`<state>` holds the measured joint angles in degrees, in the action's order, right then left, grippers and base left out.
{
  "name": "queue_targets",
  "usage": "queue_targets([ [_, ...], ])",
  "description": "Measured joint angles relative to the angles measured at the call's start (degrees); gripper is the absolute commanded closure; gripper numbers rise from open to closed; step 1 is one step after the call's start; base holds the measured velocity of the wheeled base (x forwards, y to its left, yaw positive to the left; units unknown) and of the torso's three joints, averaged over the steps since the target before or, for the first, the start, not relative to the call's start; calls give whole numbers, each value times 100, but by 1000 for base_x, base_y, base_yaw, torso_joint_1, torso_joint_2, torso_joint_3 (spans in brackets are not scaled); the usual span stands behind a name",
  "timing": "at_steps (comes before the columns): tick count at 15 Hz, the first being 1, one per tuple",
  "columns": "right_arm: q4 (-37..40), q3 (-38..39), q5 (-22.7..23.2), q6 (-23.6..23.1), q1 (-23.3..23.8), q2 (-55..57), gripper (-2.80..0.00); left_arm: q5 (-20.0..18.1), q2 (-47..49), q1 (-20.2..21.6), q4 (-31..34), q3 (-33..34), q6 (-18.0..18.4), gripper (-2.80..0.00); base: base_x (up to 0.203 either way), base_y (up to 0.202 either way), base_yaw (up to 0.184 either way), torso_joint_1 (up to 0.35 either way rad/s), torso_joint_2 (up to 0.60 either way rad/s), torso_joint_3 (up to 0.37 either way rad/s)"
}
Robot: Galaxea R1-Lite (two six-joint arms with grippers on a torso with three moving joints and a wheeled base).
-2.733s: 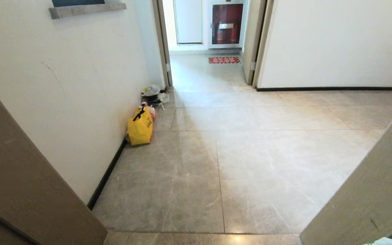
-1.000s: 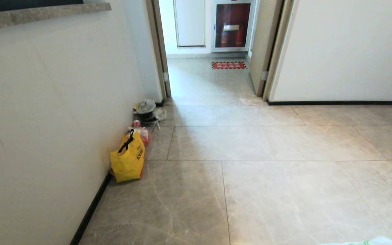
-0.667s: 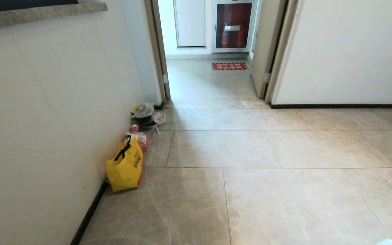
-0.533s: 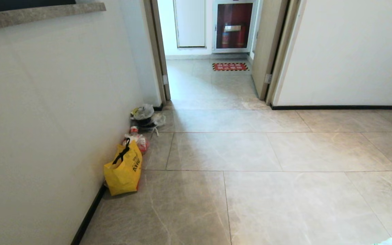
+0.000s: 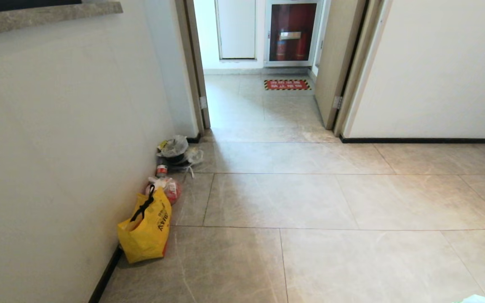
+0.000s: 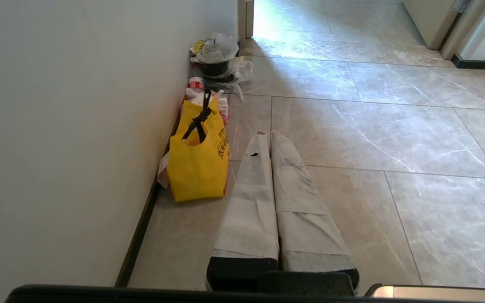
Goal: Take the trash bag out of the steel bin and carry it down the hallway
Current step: Put the trash bag at the door
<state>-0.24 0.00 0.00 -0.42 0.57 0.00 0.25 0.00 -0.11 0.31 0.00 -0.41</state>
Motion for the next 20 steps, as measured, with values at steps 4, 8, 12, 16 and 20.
queue_targets([
  [4, 0, 0, 0, 7, -6, 0, 0, 0, 0, 4, -1, 0, 0, 0, 192, 0, -1, 5, 3, 4],
  [8, 0, 0, 0, 9, -9, 0, 0, 0, 0, 11, -1, 0, -2, 0, 192, 0, 0, 2, 5, 3],
  [12, 2, 0, 0, 9, -9, 0, 0, -3, 0, 11, -4, 0, 0, 0, 193, 0, 0, 3, 5, 1],
  [16, 2, 0, 0, 7, -24, 0, 0, -4, 0, 20, -12, 0, -2, 0, 195, 0, 0, 7, 2, 4],
  [20, 0, 0, 1, 11, -24, 0, 0, -4, 0, 22, -4, -2, 0, 0, 195, 0, 1, 1, 2, 4],
])
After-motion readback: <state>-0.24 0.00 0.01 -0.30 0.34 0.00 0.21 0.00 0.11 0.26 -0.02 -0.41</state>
